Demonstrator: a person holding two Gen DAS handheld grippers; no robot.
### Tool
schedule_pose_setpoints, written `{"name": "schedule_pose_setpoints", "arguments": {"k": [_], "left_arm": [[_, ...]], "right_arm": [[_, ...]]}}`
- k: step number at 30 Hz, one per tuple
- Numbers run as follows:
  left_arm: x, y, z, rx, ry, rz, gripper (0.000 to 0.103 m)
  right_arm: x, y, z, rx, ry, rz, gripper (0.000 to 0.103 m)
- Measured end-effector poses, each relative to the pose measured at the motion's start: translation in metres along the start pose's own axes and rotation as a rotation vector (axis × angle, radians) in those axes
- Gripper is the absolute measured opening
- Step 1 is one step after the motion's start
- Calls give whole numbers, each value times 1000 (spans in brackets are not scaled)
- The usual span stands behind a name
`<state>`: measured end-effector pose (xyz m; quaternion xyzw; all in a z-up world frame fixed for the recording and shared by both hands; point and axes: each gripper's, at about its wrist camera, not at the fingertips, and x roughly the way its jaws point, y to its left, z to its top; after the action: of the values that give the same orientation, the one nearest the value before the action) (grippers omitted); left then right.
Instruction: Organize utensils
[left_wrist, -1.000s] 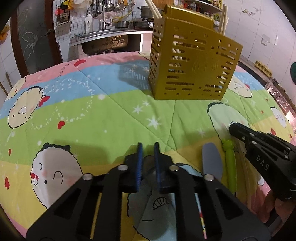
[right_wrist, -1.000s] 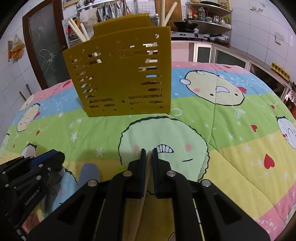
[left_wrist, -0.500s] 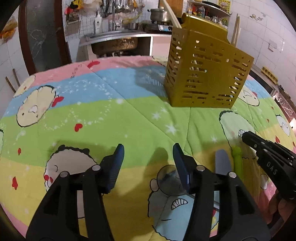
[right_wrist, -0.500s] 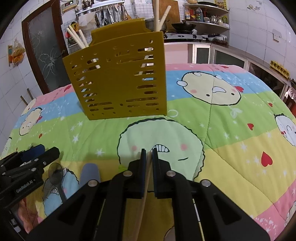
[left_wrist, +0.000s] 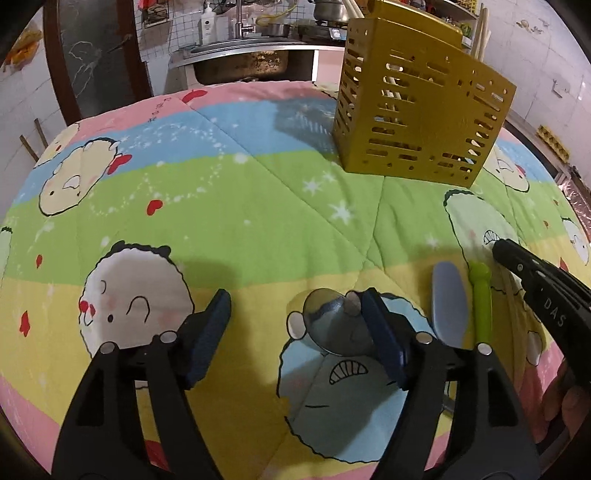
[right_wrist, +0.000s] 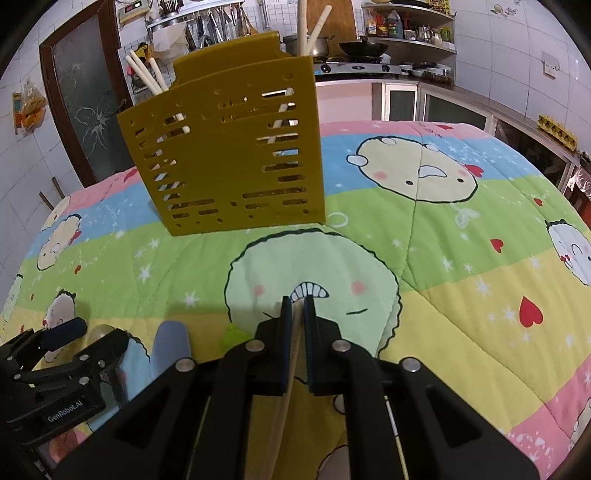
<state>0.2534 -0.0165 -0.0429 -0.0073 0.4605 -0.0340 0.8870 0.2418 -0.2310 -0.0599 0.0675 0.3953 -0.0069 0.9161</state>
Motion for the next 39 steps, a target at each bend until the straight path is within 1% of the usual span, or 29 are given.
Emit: {"name": "schedule_pose_setpoints", "arguments": {"k": [3,6,8,11,15,17,21,26,28,34,39], "left_arm": [[-3,1,1,-41,21,-7,72],[-7,-5,-1,-51,30,-5,72],[-7,-11,-4,-43,35,16,72],[-3,-12,-5,-65,43,41,72],[-2,-15,-5,-93,47,67,71],[0,-17,-6,-101,47,76,67],[-1,-23,-6,-99,49,71,53],[-2,-23,-4,-123,60,60,42],[-1,-25,-3,-117,54,63,35],[3,-29,2,-71,38,63,35],[6,-26,9,-39,29,41,35]], "right_arm": [[-1,-1,-1,-30,17,-15,7],[-6,-7,-2,-40,25,-25,7],[-9,-11,-3,-47,30,-29,7],[-14,-16,-6,-49,20,-32,7],[-14,-23,-9,-16,17,-9,7],[-13,-25,-10,-4,16,7,7],[-15,-27,-10,9,4,28,7],[-16,-29,-10,18,1,45,6],[-17,-29,-10,21,-1,49,6],[-18,-31,-10,29,-5,58,6],[-19,-33,-9,40,-17,53,6]]}}
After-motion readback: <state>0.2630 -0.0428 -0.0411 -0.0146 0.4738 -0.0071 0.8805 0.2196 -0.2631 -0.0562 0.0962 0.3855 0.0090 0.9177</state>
